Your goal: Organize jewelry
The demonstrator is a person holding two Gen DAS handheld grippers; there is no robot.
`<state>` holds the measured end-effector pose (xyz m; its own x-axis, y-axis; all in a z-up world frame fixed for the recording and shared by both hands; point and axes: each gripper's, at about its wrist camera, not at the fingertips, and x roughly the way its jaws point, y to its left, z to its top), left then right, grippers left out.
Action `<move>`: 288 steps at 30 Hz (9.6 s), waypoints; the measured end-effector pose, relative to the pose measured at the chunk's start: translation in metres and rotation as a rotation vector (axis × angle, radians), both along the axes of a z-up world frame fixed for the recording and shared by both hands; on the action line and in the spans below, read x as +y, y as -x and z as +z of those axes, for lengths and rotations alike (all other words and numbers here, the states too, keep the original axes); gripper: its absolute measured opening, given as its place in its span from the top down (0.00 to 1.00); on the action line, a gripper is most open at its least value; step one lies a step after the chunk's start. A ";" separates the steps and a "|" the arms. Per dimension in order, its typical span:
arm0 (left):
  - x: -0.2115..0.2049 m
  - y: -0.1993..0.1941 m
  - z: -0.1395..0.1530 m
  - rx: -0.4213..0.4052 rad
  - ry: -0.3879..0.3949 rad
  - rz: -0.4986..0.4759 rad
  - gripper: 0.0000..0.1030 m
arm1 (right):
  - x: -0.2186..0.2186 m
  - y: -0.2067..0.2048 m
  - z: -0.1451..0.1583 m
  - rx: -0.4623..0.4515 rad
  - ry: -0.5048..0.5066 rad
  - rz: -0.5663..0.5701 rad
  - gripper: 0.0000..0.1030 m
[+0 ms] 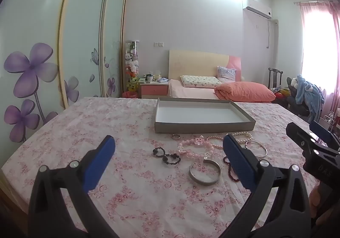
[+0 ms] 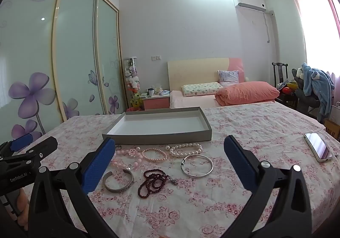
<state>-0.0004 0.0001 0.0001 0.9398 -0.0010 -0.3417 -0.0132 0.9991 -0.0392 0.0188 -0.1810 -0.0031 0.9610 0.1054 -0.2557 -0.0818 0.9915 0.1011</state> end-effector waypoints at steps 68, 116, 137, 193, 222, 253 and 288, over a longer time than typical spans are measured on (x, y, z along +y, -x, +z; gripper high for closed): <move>0.003 -0.003 -0.001 0.021 0.007 0.000 0.04 | 0.000 -0.004 -0.008 0.014 -0.005 0.001 0.02; -0.006 -0.068 -0.055 0.279 0.022 -0.053 0.04 | -0.027 -0.113 -0.065 0.511 0.059 -0.034 0.04; 0.023 -0.128 -0.063 0.428 -0.073 -0.044 0.07 | -0.017 -0.150 -0.082 0.634 0.120 -0.023 0.32; 0.001 -0.105 -0.002 0.236 0.027 -0.219 0.94 | -0.018 -0.114 -0.025 0.382 0.012 0.043 0.32; -0.022 -0.152 0.032 0.130 -0.044 -0.156 0.94 | 0.000 -0.129 0.040 0.098 0.063 0.021 0.32; -0.023 -0.363 -0.023 0.344 0.046 -0.136 0.93 | 0.013 -0.330 -0.020 0.390 0.042 0.003 0.31; -0.003 -0.145 -0.027 0.356 0.085 -0.159 0.54 | -0.016 -0.158 -0.014 0.346 0.024 0.048 0.22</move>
<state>0.1448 -0.0029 -0.0273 0.7488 -0.1787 -0.6382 0.1135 0.9833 -0.1422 0.1772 -0.1972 -0.0174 0.8111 0.1378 -0.5684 -0.0930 0.9899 0.1073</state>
